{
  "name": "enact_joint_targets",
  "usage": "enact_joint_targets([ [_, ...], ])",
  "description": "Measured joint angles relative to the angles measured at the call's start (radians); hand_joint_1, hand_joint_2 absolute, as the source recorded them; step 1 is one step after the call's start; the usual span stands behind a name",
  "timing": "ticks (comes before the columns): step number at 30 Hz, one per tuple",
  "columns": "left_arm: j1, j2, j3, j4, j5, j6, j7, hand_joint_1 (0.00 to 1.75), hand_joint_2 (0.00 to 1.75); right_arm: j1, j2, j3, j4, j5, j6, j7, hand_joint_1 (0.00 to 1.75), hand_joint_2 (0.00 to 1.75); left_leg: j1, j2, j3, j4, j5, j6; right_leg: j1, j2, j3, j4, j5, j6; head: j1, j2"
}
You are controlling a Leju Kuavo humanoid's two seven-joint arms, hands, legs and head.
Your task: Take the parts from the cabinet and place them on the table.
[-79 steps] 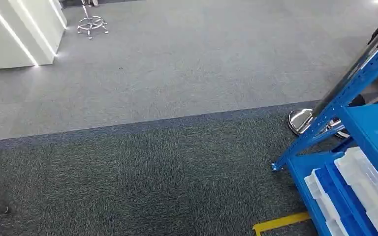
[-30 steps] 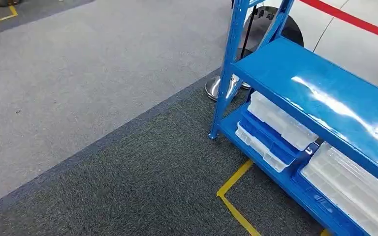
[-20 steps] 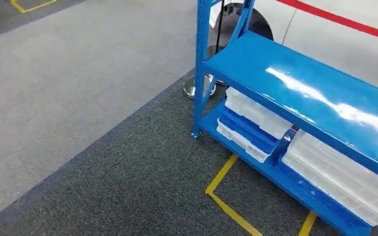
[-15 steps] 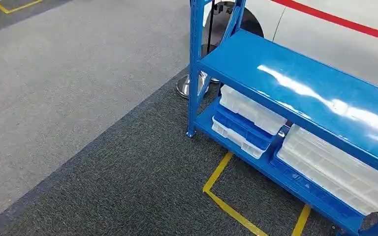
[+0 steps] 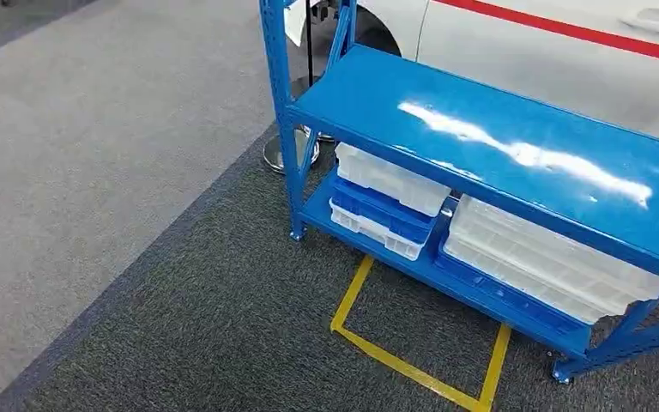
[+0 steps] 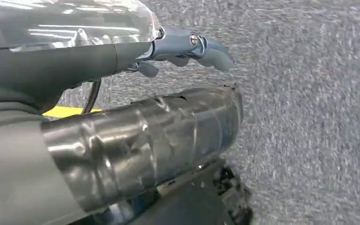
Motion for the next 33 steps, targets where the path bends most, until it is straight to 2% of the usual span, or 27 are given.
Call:
enact_joint_targets([
  [1, -0.001, 0.0, 0.0, 0.0, 0.0, 0.0, 0.0, 0.0, 0.0, 0.0, 0.0, 0.0, 0.0, 0.0, 0.0, 0.0, 0.0, 0.0, 0.008, -0.028, -0.003, 0.01, -0.013, -0.008, -0.009, 0.011, 0.007, -0.007, 0.006, -0.008, 0.0, 0.0],
  [2, -0.001, 0.0, 0.0, 0.0, 0.0, 0.0, 0.0, 0.0, 0.0, -0.002, 0.0, 0.0, 0.0, 0.0, 0.0, 0.0, 0.0, 0.0, 0.008, -0.078, -0.017, 0.045, -0.041, -0.011, -0.01, 0.019, 0.006, -0.008, 0.008, -0.014, -0.001, 0.0],
  [3, 0.001, 0.0, 0.0, 0.0, 0.0, 0.0, 0.0, 0.0, 0.0, -0.003, 0.0, 0.0, 0.0, 0.0, 0.0, 0.001, 0.0, 0.0, 0.008, -0.104, -0.049, 0.116, -0.085, -0.012, -0.008, 0.028, 0.004, -0.008, 0.009, -0.018, -0.001, 0.0],
  [5, 0.006, 0.0, 0.001, 0.0, 0.0, -0.001, 0.0, 0.0, 0.0, -0.004, 0.0, 0.0, 0.0, 0.0, 0.0, 0.001, 0.0, 0.0, 0.008, -0.119, -0.124, 0.278, -0.153, -0.015, -0.004, 0.054, 0.003, -0.007, 0.009, -0.022, -0.001, 0.0],
  [6, 0.008, 0.0, 0.002, 0.0, 0.0, -0.001, 0.001, 0.0, 0.0, -0.003, 0.0, 0.0, 0.0, 0.0, 0.0, 0.001, 0.0, 0.0, 0.008, -0.12, -0.145, 0.319, -0.156, -0.014, -0.003, 0.068, 0.003, -0.004, 0.008, -0.023, -0.001, 0.0],
  [7, 0.01, 0.0, 0.002, 0.0, 0.0, -0.001, 0.002, 0.0, 0.0, -0.003, 0.0, 0.0, 0.0, 0.0, 0.0, 0.001, 0.0, 0.0, 0.008, -0.121, -0.144, 0.31, -0.134, -0.012, -0.003, 0.083, 0.003, -0.002, 0.008, -0.023, -0.001, 0.0],
  [9, 0.009, 0.0, 0.002, 0.0, 0.0, -0.001, 0.002, 0.0, 0.0, -0.003, 0.0, 0.0, 0.0, 0.0, 0.0, 0.002, 0.0, 0.0, 0.008, -0.129, -0.088, 0.172, -0.04, -0.005, -0.003, 0.113, 0.005, 0.004, 0.005, -0.02, -0.001, 0.0],
  [10, 0.009, 0.0, 0.002, 0.0, 0.0, -0.001, 0.002, 0.0, 0.0, -0.003, 0.0, 0.0, 0.0, 0.0, 0.0, 0.002, 0.0, 0.0, 0.008, -0.158, -0.048, 0.078, 0.008, 0.0, -0.003, 0.126, 0.005, 0.007, 0.003, -0.018, -0.001, 0.0],
  [11, 0.011, 0.001, 0.003, 0.0, 0.0, -0.001, 0.003, 0.0, 0.0, -0.003, 0.001, 0.0, 0.0, 0.002, 0.002, 0.003, 0.0, 0.0, 0.01, -0.215, -0.03, 0.034, 0.004, 0.009, -0.003, 0.135, 0.002, 0.01, 0.002, -0.015, 0.0, 0.0],
  [12, 0.01, 0.001, 0.003, 0.0, 0.0, -0.001, 0.003, 0.0, 0.0, -0.007, 0.002, 0.0, 0.0, 0.003, 0.002, 0.005, 0.0, 0.0, 0.013, -0.218, -0.03, 0.013, 0.002, 0.008, 0.0, 0.146, -0.005, 0.018, 0.0, -0.007, 0.0, 0.0],
  [15, 0.004, 0.002, 0.003, 0.0, 0.0, -0.001, 0.003, 0.0, 0.0, -0.001, 0.002, 0.0, 0.0, 0.004, 0.003, 0.006, 0.0, 0.0, 0.003, -0.188, -0.025, 0.015, 0.006, 0.018, -0.01, 0.178, -0.014, 0.007, 0.01, 0.015, 0.0, 0.0],
  [16, 0.005, -0.002, 0.003, 0.0, 0.0, -0.001, 0.003, 0.0, 0.0, -0.001, 0.001, 0.0, 0.0, 0.005, 0.003, 0.007, 0.0, 0.0, 0.017, -0.172, -0.02, 0.001, 0.015, 0.029, -0.009, 0.164, -0.012, 0.015, 0.005, 0.018, -0.002, 0.0],
  [17, 0.004, -0.001, 0.003, 0.0, 0.0, -0.001, 0.003, 0.0, 0.0, 0.0, 0.001, 0.0, 0.0, 0.006, 0.003, 0.008, 0.0, 0.0, 0.014, -0.16, -0.015, -0.006, 0.016, 0.034, -0.001, 0.1, -0.019, 0.031, -0.007, 0.021, 0.001, 0.0],
  [18, 0.004, -0.002, 0.003, 0.0, -0.001, -0.001, 0.003, 0.0, 0.0, -0.001, 0.001, 0.0, 0.0, 0.007, 0.003, 0.009, 0.0, 0.0, 0.014, -0.147, -0.014, -0.006, 0.017, 0.037, -0.004, 0.066, -0.048, 0.086, -0.045, 0.024, 0.006, 0.0],
  [19, 0.005, -0.002, 0.003, 0.0, -0.001, -0.001, 0.003, 0.0, 0.0, -0.004, 0.001, 0.0, 0.0, 0.008, 0.003, 0.009, 0.0, 0.0, 0.012, -0.131, -0.015, -0.006, 0.015, 0.039, -0.006, 0.053, -0.09, 0.168, -0.089, 0.028, 0.006, 0.0],
  [20, 0.009, -0.002, 0.003, 0.0, -0.001, -0.001, 0.003, 0.0, 0.0, -0.005, 0.001, 0.0, 0.0, 0.008, 0.003, 0.009, 0.0, 0.0, 0.011, -0.117, -0.015, -0.005, 0.013, 0.039, -0.008, 0.049, -0.12, 0.228, -0.114, 0.031, 0.006, 0.0],
  [21, 0.009, -0.001, 0.003, 0.0, -0.001, -0.001, 0.003, 0.0, 0.0, -0.004, 0.001, 0.0, 0.0, 0.009, 0.004, 0.009, 0.0, 0.0, 0.01, -0.098, -0.015, -0.005, 0.011, 0.039, -0.01, 0.047, -0.153, 0.292, -0.133, 0.035, 0.006, 0.0],
  [22, 0.01, 0.0, 0.003, 0.0, 0.0, -0.001, 0.004, 0.0, 0.0, -0.003, 0.001, 0.0, 0.0, 0.009, 0.004, 0.009, 0.0, 0.0, 0.01, -0.084, -0.014, -0.005, 0.009, 0.038, -0.011, 0.045, -0.157, 0.298, -0.119, 0.036, 0.006, 0.0],
  [23, 0.009, 0.0, 0.003, 0.0, 0.0, 0.0, 0.004, 0.0, 0.0, -0.001, 0.001, 0.0, 0.0, 0.009, 0.005, 0.01, 0.0, 0.0, 0.01, -0.073, -0.011, -0.005, 0.006, 0.036, -0.011, 0.042, -0.138, 0.262, -0.089, 0.037, 0.006, 0.0],
  [25, 0.007, 0.0, 0.003, 0.0, -0.002, 0.0, 0.004, 0.0, 0.0, 0.0, 0.0, 0.0, 0.0, 0.009, 0.005, 0.011, 0.0, 0.0, 0.01, -0.053, 0.0, -0.005, -0.001, 0.029, -0.01, 0.016, -0.04, 0.084, 0.002, 0.03, 0.006, 0.0],
  [26, 0.007, 0.0, 0.003, 0.0, -0.002, 0.0, 0.004, 0.0, 0.0, -0.001, 0.0, 0.0, 0.0, 0.009, 0.005, 0.011, 0.0, 0.0, 0.01, -0.045, 0.005, -0.005, -0.004, 0.026, -0.007, -0.016, -0.005, 0.019, 0.016, 0.025, 0.006, 0.0],
  [27, 0.007, 0.0, 0.003, 0.0, -0.002, 0.0, 0.004, 0.0, 0.0, -0.004, 0.0, 0.0, 0.0, 0.009, 0.006, 0.011, 0.0, 0.0, 0.0, -0.035, 0.006, -0.003, -0.011, 0.016, 0.005, -0.043, 0.0, 0.004, 0.004, 0.014, 0.006, 0.0],
  [28, 0.006, 0.0, 0.003, 0.0, -0.002, -0.001, 0.004, 0.0, 0.0, -0.004, 0.001, 0.0, 0.0, 0.01, 0.009, 0.011, 0.0, 0.0, 0.002, -0.029, 0.009, -0.004, -0.012, 0.012, 0.006, -0.025, -0.001, 0.006, 0.003, 0.008, 0.006, 0.0],
  [30, 0.002, 0.0, 0.003, 0.0, -0.003, -0.002, 0.004, 0.0, 0.0, -0.001, 0.0, 0.0, 0.0, 0.01, 0.015, 0.014, 0.0, 0.0, 0.0, -0.012, 0.02, -0.008, -0.014, 0.004, 0.009, -0.008, -0.006, 0.006, 0.001, 0.001, 0.006, 0.0],
  [31, 0.0, 0.0, 0.003, 0.0, -0.003, -0.002, 0.004, 0.0, 0.0, -0.001, 0.0, 0.0, 0.0, 0.01, 0.016, 0.016, 0.0, 0.0, 0.001, -0.003, 0.025, -0.008, -0.018, -0.004, 0.001, 0.004, -0.002, -0.002, 0.005, -0.008, 0.006, 0.0],
  [32, -0.001, 0.0, 0.003, 0.0, -0.003, -0.002, 0.003, 0.0, 0.0, -0.001, 0.001, 0.0, 0.0, 0.01, 0.016, 0.016, 0.0, 0.0, 0.008, -0.036, 0.021, 0.008, -0.034, -0.009, -0.003, 0.013, 0.003, -0.007, 0.009, -0.013, 0.005, 0.0],
  [33, -0.001, 0.0, 0.003, 0.0, -0.003, -0.002, 0.003, 0.0, 0.0, -0.002, 0.0, 0.0, 0.0, 0.01, 0.016, 0.017, 0.0, 0.0, 0.008, -0.081, -0.001, 0.057, -0.071, -0.01, -0.005, 0.022, 0.002, -0.008, 0.01, -0.018, 0.002, 0.0],
])
